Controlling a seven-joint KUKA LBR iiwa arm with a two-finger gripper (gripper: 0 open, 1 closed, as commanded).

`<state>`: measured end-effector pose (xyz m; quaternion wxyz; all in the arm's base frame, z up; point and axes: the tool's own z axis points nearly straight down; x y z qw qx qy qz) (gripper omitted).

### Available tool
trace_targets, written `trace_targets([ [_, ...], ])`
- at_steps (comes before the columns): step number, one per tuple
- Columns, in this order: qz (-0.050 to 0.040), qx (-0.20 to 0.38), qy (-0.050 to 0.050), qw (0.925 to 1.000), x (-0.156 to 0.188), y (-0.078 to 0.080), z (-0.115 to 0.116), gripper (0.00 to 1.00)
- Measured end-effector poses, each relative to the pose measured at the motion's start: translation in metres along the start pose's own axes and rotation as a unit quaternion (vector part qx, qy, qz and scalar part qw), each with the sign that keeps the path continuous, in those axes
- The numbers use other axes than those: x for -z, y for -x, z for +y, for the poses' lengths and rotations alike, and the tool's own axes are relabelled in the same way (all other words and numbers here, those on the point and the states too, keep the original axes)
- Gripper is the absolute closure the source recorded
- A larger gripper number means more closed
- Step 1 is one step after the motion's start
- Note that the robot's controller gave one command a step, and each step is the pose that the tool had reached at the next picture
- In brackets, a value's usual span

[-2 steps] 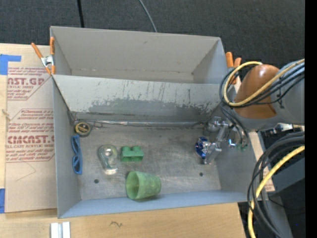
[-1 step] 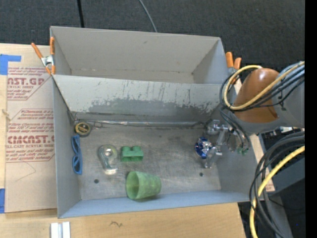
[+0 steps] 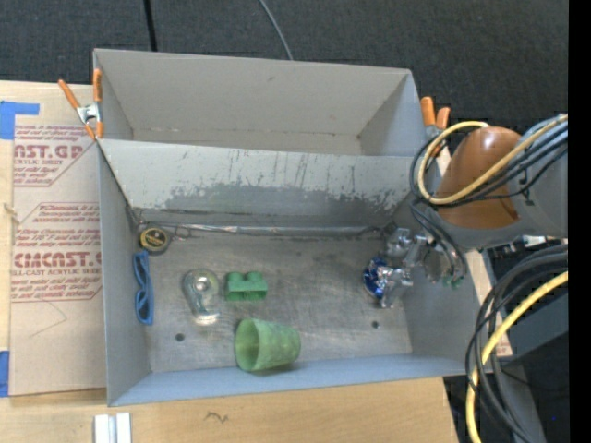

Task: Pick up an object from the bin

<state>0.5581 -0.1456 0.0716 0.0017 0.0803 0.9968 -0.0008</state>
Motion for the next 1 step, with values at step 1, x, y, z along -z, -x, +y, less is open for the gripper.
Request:
trace_targets([
  [1, -0.0044, 0.128, 0.0, 0.9918, 0.2155, 0.0151, 0.0045, 1.0],
])
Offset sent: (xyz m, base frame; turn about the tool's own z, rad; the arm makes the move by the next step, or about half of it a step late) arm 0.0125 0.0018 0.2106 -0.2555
